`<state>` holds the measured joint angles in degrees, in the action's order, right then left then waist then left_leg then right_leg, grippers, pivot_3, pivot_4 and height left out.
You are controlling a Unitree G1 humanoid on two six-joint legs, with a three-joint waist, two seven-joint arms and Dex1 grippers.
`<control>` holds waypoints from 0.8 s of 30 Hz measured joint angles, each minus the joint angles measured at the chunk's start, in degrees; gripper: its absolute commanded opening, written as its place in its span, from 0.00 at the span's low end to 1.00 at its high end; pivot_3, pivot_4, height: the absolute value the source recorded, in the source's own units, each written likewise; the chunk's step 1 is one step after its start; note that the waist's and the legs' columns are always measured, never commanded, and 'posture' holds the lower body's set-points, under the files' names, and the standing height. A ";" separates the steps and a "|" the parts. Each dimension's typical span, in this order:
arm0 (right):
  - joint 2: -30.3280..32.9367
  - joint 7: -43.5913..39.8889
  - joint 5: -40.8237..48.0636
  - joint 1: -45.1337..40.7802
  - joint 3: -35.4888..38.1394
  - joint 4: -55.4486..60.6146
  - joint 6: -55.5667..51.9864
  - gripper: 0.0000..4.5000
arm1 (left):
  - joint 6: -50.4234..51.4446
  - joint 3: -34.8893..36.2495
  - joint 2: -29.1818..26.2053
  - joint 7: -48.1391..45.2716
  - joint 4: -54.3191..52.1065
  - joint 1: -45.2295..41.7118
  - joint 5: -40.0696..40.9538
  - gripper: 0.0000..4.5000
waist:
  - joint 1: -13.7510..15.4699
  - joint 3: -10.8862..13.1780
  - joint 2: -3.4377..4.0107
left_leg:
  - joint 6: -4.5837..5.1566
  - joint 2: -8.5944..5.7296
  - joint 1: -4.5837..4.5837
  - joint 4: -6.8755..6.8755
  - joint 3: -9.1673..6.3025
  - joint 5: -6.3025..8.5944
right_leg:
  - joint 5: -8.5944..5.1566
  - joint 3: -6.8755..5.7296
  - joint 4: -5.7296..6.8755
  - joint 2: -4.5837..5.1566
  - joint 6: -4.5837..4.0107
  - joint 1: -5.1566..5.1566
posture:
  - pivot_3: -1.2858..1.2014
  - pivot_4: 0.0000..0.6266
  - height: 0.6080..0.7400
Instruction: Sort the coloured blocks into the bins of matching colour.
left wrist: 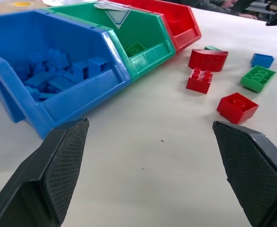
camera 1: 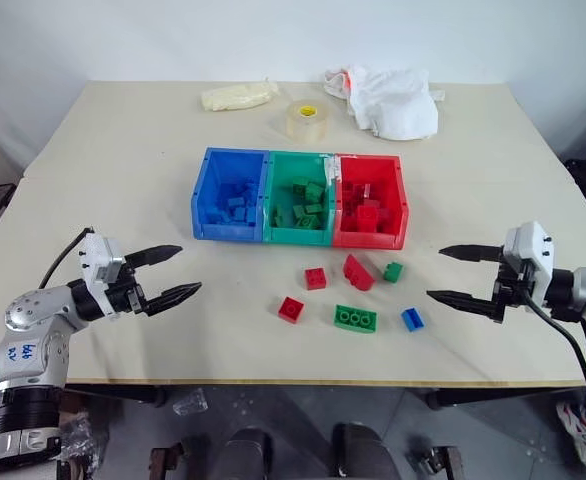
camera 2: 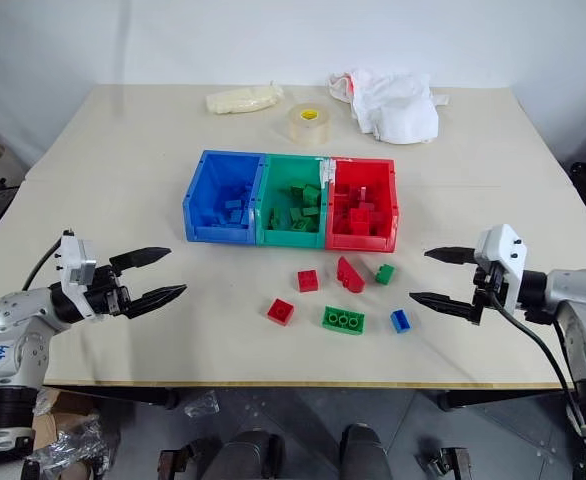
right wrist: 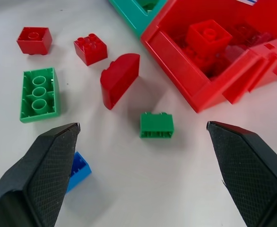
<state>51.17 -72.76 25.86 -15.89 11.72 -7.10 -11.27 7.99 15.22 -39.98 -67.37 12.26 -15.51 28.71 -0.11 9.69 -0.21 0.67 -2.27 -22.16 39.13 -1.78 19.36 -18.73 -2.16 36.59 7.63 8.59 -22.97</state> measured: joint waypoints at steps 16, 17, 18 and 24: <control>5.64 0.18 -1.59 8.34 2.07 0.73 -0.51 1.00 | 5.87 -2.09 -1.21 -1.60 -1.17 -1.28 -0.11 0.99 | 0.34 0.06 0.10 | 0.00 -0.09 0.03 0.04 -0.53 0.00 | 0.00 -0.51 -0.26 0.08 0.00 0.46 | 0.52 0.24 1.00; 6.76 -0.18 -1.89 9.43 3.08 0.25 -0.40 1.00 | 5.52 -2.09 -1.22 -2.16 -0.65 -1.34 -0.10 0.99 | 0.31 0.06 0.11 | 0.00 -0.08 0.04 0.04 -0.55 0.00 | 0.00 -0.53 -0.28 0.07 0.00 0.49 | 0.52 0.24 1.00; 7.94 -0.74 -1.96 11.47 4.97 0.29 -0.11 1.00 | 4.79 -2.25 -1.21 -2.88 -0.06 -1.49 -0.12 0.99 | 0.31 0.06 0.11 | 0.00 -0.07 0.03 0.04 -0.56 0.00 | 0.00 -0.56 -0.34 0.06 0.00 0.50 | 0.52 0.24 1.00; 11.83 -3.37 -2.31 20.13 12.12 0.54 -0.10 1.00 | 1.64 -2.19 -1.17 -6.55 1.97 -1.55 0.03 0.99 | 0.06 0.06 0.11 | 0.00 0.00 0.04 0.02 -0.55 0.00 | 0.00 -0.64 -0.56 0.01 0.00 0.62 | 0.52 0.24 1.00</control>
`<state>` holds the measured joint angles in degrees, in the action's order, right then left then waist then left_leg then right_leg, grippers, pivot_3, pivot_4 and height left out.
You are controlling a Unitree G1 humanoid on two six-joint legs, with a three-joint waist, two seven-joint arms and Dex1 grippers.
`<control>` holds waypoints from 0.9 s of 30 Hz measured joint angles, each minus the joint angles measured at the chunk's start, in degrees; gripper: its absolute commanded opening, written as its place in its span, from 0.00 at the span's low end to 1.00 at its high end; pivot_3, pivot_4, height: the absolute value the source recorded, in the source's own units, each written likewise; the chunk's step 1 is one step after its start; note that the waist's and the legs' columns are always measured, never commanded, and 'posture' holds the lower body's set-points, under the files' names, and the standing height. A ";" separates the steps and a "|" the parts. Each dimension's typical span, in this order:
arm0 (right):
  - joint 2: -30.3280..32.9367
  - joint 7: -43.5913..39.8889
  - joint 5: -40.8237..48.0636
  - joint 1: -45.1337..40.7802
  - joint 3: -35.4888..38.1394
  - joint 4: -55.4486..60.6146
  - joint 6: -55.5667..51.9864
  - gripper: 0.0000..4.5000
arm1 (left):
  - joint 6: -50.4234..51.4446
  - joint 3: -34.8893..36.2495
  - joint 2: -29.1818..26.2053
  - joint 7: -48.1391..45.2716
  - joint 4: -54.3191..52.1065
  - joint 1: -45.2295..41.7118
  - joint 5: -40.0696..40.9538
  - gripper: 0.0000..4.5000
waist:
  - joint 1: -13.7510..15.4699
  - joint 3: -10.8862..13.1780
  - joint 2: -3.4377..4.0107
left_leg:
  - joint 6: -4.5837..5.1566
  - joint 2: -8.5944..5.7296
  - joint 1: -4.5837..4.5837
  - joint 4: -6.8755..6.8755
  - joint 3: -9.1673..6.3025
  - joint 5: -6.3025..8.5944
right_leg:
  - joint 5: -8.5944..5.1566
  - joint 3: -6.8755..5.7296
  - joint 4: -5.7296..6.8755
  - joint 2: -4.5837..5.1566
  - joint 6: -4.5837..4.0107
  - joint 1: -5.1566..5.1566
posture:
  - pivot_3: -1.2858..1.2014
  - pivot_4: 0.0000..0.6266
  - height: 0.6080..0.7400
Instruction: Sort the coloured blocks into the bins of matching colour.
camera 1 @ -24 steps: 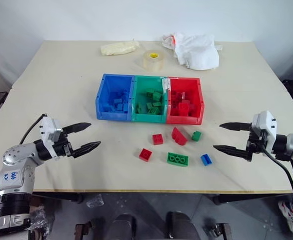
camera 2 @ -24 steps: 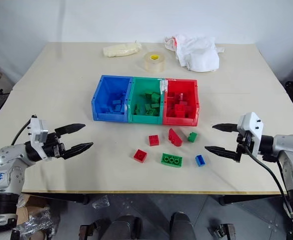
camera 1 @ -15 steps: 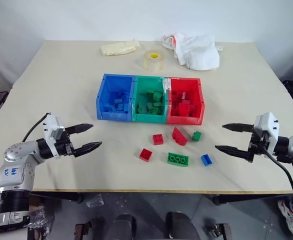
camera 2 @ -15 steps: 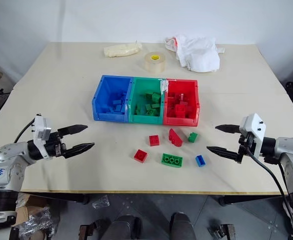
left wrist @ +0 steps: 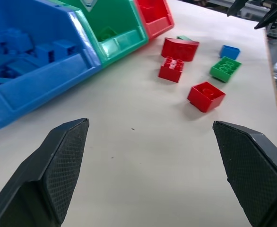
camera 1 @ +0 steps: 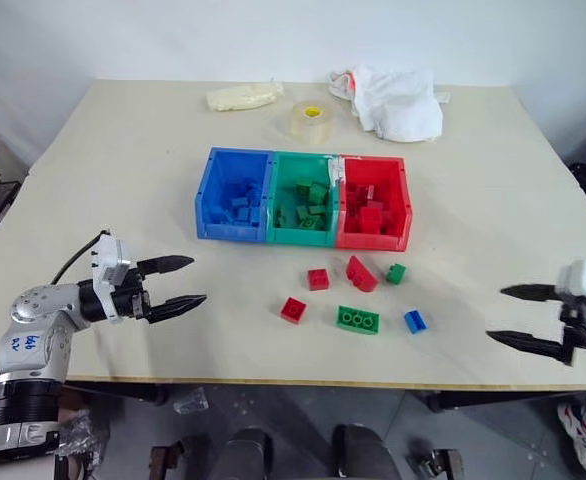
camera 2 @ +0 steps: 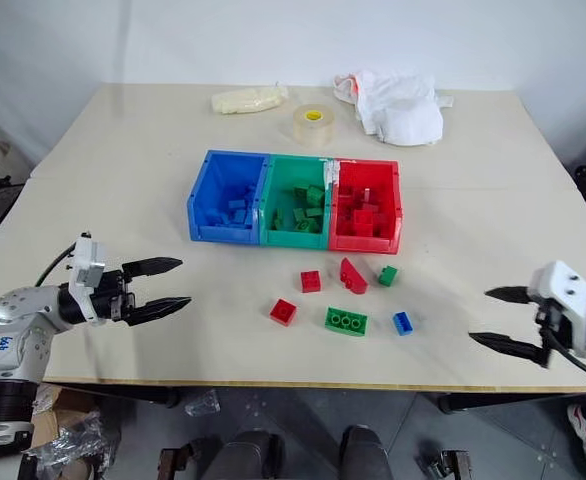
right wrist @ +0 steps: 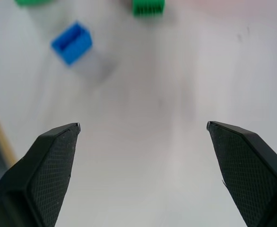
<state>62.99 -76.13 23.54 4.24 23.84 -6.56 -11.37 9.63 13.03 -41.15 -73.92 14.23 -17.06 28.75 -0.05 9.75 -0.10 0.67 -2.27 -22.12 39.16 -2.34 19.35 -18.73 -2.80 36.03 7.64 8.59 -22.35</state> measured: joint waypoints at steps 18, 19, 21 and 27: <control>-9.38 2.60 -4.79 -19.38 -24.83 7.09 -5.90 1.00 | -0.29 1.77 0.99 0.22 -6.45 5.72 1.91 0.99 | 0.06 0.03 0.06 | 0.00 -0.05 -0.04 0.00 -0.20 0.00 | 0.02 -0.05 -0.02 0.07 0.03 -0.03 | 0.52 0.24 1.00; -9.63 2.36 -5.57 -19.78 -26.00 6.10 -5.30 1.00 | -0.23 1.79 1.07 0.43 -7.34 6.49 2.28 0.99 | 0.10 0.03 0.06 | -0.01 -0.06 -0.04 0.00 -0.21 0.00 | 0.02 -0.04 0.00 0.08 0.03 -0.04 | 0.52 0.24 1.00; -10.23 1.98 -6.82 -20.32 -27.66 3.92 -4.08 0.96 | 0.05 2.11 1.15 1.01 -8.83 7.99 2.74 1.00 | 0.06 0.03 0.06 | -0.01 -0.05 -0.04 0.00 -0.22 0.00 | 0.02 -0.06 -0.02 0.07 0.03 -0.02 | 0.52 0.24 1.00; -12.07 1.91 -7.03 -21.07 -27.77 1.50 -1.22 0.57 | 0.31 3.00 1.17 2.25 -11.37 10.06 3.84 1.00 | -0.05 0.02 0.06 | -0.01 -0.02 -0.02 0.00 -0.21 0.00 | 0.02 -0.05 -0.02 0.04 0.03 -0.02 | 0.52 0.24 1.00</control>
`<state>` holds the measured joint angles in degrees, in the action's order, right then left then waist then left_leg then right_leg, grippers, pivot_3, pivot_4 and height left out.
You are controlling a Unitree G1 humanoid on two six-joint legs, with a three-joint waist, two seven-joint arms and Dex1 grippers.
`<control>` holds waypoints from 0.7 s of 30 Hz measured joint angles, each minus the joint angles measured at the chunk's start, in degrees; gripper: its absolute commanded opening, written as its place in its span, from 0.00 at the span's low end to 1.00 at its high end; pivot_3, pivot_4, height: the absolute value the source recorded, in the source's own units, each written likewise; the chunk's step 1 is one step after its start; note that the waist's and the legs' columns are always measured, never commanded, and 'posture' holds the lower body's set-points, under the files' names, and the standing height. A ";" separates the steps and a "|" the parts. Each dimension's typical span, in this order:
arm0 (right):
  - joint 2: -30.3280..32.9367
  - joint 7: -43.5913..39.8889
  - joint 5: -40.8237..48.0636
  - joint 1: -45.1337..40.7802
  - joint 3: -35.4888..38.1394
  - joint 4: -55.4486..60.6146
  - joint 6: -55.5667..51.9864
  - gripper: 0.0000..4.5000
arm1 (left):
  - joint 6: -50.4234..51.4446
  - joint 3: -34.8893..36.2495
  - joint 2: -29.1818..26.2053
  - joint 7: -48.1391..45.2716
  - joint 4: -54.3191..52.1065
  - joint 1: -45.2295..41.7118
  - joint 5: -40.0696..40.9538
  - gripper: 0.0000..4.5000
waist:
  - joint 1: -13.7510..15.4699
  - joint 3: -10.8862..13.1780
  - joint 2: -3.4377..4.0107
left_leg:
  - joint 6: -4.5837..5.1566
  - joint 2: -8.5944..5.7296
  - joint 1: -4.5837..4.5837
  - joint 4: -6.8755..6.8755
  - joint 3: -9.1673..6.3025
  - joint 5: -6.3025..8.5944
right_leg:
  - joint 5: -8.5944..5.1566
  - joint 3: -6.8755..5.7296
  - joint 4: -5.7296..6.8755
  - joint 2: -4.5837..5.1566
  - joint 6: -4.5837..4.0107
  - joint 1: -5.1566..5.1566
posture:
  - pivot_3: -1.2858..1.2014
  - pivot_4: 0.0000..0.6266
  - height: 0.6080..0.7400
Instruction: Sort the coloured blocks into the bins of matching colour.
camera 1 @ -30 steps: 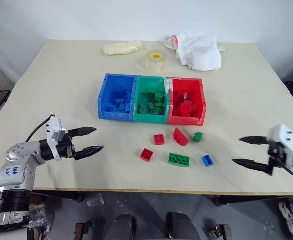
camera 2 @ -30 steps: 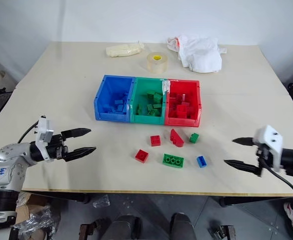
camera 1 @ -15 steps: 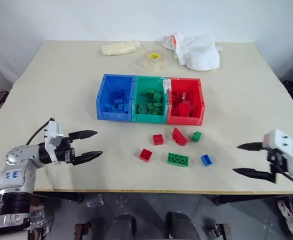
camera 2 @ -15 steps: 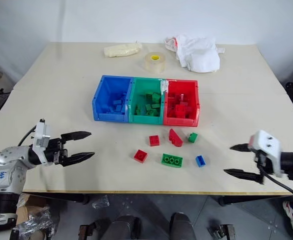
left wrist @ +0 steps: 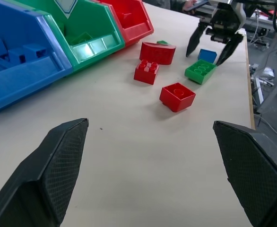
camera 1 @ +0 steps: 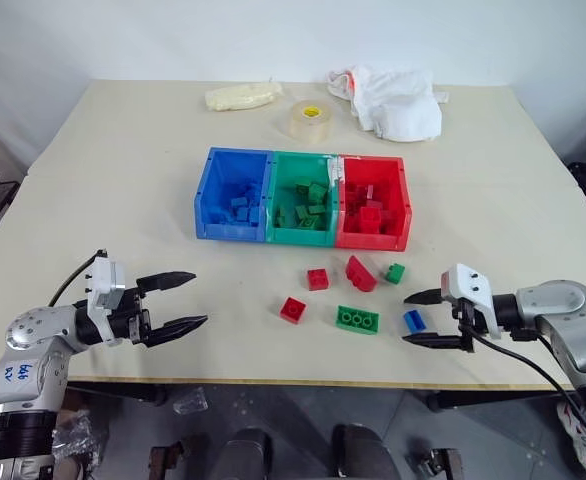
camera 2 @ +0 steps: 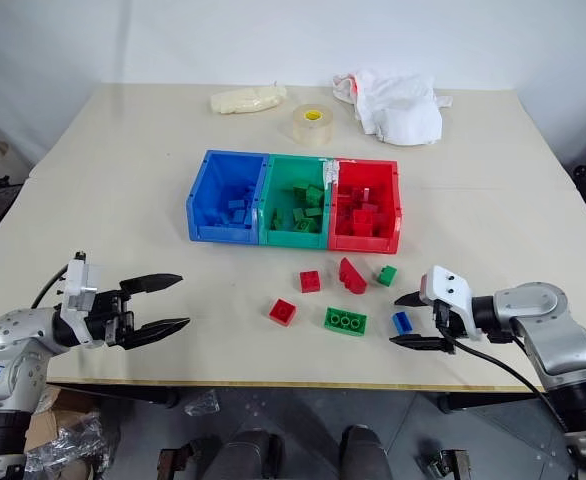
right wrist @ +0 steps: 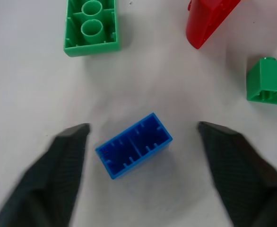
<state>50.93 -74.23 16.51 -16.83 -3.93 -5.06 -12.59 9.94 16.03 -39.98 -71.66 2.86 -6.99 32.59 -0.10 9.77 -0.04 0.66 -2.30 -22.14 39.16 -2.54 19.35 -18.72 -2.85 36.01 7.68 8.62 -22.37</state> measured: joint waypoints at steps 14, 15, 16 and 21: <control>-5.39 7.61 4.42 -8.80 2.64 7.04 -8.45 0.34 | -0.27 0.38 0.89 0.96 0.71 -2.01 0.59 1.00 | -0.44 0.02 0.03 | -0.05 0.06 0.00 -0.01 0.05 -0.02 | 0.00 0.01 0.01 -0.07 0.00 -0.06 | 0.52 0.24 1.00; -6.68 8.79 4.80 -11.48 2.62 7.40 -9.45 0.34 | -0.35 0.06 1.06 0.96 1.03 -2.69 0.57 1.00 | -0.51 0.03 0.05 | -0.06 0.06 0.00 -0.02 0.04 -0.02 | 0.00 0.00 0.02 -0.06 0.00 -0.07 | 0.52 0.24 1.00; -8.47 10.31 5.04 -14.99 2.26 7.33 -11.42 0.34 | -0.61 -0.29 1.16 0.90 1.72 -3.45 0.49 1.00 | -0.54 0.03 0.05 | -0.07 0.05 0.00 -0.02 0.02 -0.02 | 0.00 0.00 0.04 -0.06 0.00 -0.10 | 0.52 0.24 1.00; -21.71 16.03 2.14 -27.56 -2.45 -0.83 -9.83 0.34 | -2.92 -1.36 2.84 1.30 4.98 -6.77 -0.57 1.00 | -1.04 0.03 0.05 | -0.07 -0.03 -0.03 -0.06 -0.05 -0.02 | 0.01 -0.07 0.10 -0.05 -0.02 -0.10 | 0.52 0.24 1.00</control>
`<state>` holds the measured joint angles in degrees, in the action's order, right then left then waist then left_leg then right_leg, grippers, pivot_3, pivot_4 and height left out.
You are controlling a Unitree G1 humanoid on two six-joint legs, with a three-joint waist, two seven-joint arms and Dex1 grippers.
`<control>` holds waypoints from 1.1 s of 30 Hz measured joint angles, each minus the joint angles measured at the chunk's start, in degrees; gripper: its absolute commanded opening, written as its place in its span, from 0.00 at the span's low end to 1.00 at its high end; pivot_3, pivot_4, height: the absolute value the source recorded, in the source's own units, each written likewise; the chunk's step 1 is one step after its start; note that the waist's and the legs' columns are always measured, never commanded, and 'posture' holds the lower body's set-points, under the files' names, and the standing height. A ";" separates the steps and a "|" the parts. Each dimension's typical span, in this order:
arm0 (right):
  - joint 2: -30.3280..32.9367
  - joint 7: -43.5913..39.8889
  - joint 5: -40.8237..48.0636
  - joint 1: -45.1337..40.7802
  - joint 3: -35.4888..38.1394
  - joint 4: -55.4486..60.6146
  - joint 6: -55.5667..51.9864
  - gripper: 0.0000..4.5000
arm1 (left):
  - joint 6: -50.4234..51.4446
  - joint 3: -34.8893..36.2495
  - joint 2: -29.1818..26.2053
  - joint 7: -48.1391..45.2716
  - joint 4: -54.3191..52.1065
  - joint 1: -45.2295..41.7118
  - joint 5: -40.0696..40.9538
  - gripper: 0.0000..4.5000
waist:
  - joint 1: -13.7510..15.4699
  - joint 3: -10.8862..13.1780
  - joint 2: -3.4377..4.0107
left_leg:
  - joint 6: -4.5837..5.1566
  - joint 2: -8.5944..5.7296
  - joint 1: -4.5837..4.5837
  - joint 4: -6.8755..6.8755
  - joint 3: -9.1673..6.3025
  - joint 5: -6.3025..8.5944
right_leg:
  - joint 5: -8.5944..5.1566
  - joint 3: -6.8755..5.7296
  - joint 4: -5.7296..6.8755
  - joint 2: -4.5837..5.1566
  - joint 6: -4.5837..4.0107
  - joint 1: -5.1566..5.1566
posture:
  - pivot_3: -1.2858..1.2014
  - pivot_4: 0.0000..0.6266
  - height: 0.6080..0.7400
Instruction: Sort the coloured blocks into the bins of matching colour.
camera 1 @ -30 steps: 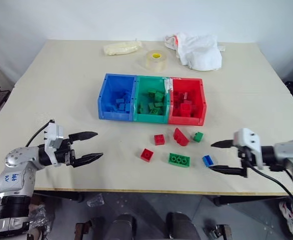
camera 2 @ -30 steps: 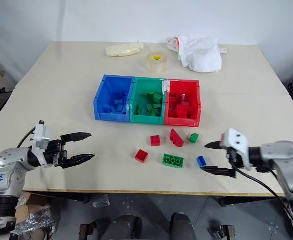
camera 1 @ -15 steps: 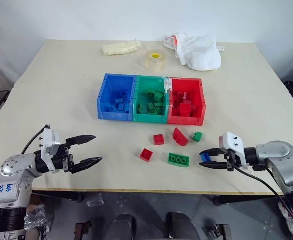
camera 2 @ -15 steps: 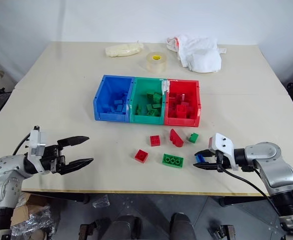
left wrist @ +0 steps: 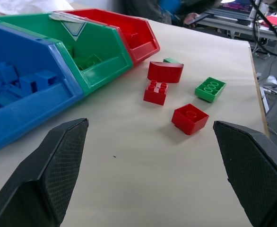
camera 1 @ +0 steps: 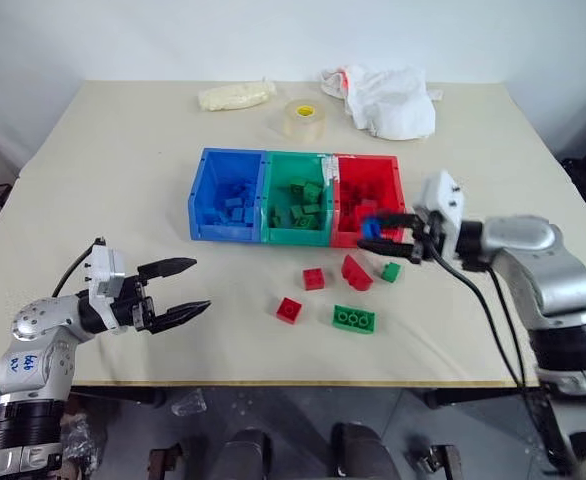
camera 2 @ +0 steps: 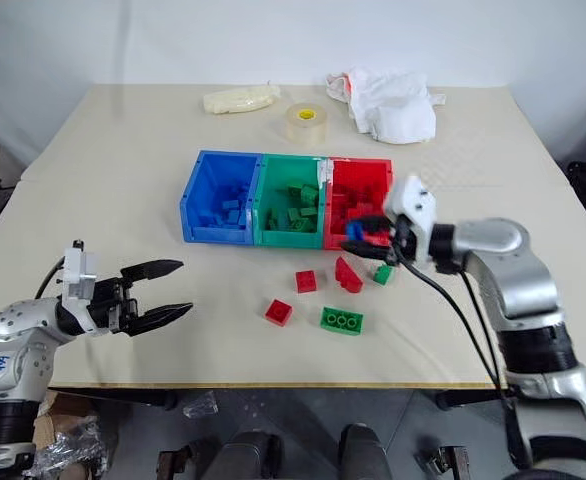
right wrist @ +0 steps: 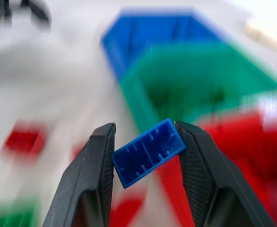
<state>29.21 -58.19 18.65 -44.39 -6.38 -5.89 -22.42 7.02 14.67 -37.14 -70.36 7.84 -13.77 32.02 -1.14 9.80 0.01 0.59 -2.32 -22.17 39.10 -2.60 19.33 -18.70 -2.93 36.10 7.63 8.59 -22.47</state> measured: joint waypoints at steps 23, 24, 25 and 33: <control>-33.24 22.77 -16.04 -33.33 -0.74 -61.88 34.43 1.00 | -2.75 -0.60 1.73 4.11 -0.69 0.43 -0.90 1.00 | -4.23 0.07 0.12 | -0.07 -0.07 0.04 -0.13 -0.51 0.01 | 0.06 -0.10 0.89 -0.05 -0.12 -0.28 | 0.52 0.24 1.00; -33.37 22.98 -16.04 -33.33 -0.06 -62.00 34.93 1.00 | -2.76 -0.60 1.79 4.24 -0.69 0.43 -0.89 1.00 | -4.19 0.07 0.12 | -0.07 -0.07 0.04 -0.13 -0.51 0.01 | 0.06 -0.09 0.89 -0.04 -0.12 -0.28 | 0.52 0.24 1.00; -33.35 23.07 -16.04 -33.37 0.21 -62.00 35.03 1.00 | -2.76 -0.59 1.80 4.30 -0.69 0.44 -0.89 1.00 | -4.17 0.07 0.12 | -0.07 -0.07 0.04 -0.13 -0.51 0.01 | 0.06 -0.08 0.89 -0.04 -0.12 -0.27 | 0.52 0.24 1.00; -28.64 7.21 -13.29 -26.10 0.58 -50.25 34.51 1.00 | -2.87 -0.57 2.02 4.42 -0.68 0.31 -0.87 1.00 | -3.71 0.07 0.13 | -0.06 -0.12 0.04 -0.08 -0.61 0.01 | 0.07 -0.06 0.88 -0.02 -0.13 -0.20 | 0.52 0.24 1.00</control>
<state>0.57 -50.99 5.36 -70.50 -5.80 -56.14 12.09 4.15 14.09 -35.12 -65.94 7.15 -13.45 31.15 -4.85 9.87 0.13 0.53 -2.44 -22.14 39.02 -3.21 19.34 -18.63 -2.99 36.98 7.61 8.47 -22.67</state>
